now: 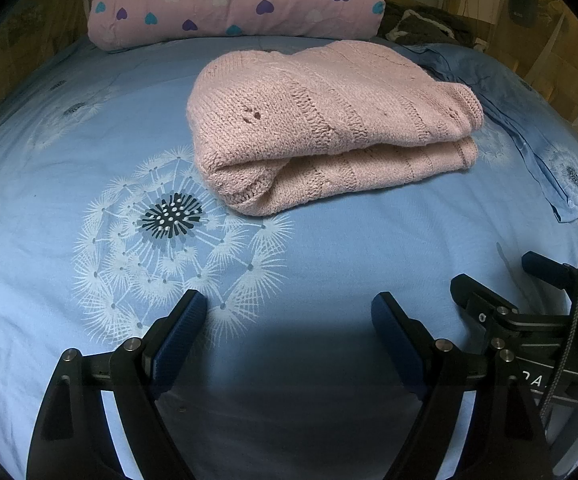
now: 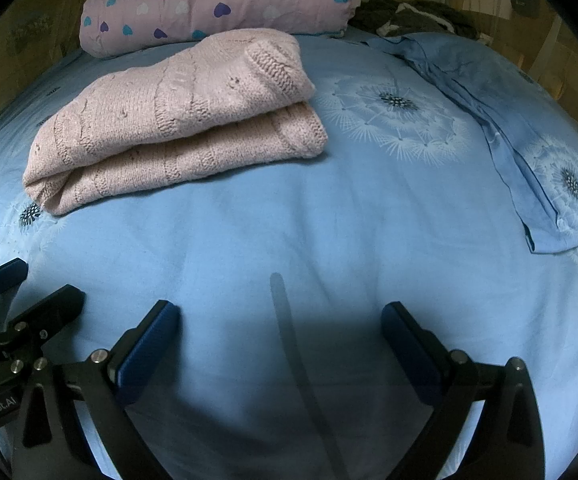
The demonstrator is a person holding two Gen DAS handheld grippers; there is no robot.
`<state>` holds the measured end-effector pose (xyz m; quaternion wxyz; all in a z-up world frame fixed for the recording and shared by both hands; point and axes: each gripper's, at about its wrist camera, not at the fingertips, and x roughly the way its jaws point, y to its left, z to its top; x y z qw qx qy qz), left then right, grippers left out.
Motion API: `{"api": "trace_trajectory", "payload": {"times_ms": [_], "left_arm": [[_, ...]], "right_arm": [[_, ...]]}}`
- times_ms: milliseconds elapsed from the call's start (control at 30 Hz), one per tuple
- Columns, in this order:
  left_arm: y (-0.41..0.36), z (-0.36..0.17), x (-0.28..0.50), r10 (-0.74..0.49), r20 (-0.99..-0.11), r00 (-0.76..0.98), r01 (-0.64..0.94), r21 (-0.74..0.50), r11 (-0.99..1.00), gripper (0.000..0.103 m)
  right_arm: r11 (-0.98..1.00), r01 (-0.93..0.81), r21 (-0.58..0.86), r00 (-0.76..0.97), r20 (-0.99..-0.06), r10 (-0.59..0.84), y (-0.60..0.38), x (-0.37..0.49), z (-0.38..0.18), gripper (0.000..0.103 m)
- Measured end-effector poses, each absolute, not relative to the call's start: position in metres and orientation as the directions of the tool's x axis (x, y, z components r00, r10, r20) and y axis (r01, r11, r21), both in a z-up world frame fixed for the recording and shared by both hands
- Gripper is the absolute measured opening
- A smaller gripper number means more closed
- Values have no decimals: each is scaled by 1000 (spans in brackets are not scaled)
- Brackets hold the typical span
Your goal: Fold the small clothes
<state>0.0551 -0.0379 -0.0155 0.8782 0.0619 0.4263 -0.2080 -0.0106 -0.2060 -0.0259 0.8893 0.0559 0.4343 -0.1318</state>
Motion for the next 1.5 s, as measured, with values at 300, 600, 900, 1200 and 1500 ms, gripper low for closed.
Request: {"api": "trace_trajectory", "payload": {"times_ms": [300,600,900,1200,1500], "left_arm": [[-38,-15,55,-312,-774,550,418,-68,906,69],[-38,-17,54,-315,-775,548,421,-71,904,70],[-40,-17,54,-313,-776,548,420,-68,905,71],[-40,-17,54,-313,-775,548,420,-69,905,71],[-40,-17,55,-314,-775,548,421,-69,904,72]], "right_arm": [[959,283,-15,588,-787,-186,-206,-11,-26,103],[959,283,-12,589,-787,-184,-207,-10,-26,103],[959,284,-12,590,-786,-184,-207,-10,-27,103],[959,284,-11,590,-786,-184,-207,-11,-26,103],[959,284,-10,590,-786,-183,-208,-10,-27,103]]}}
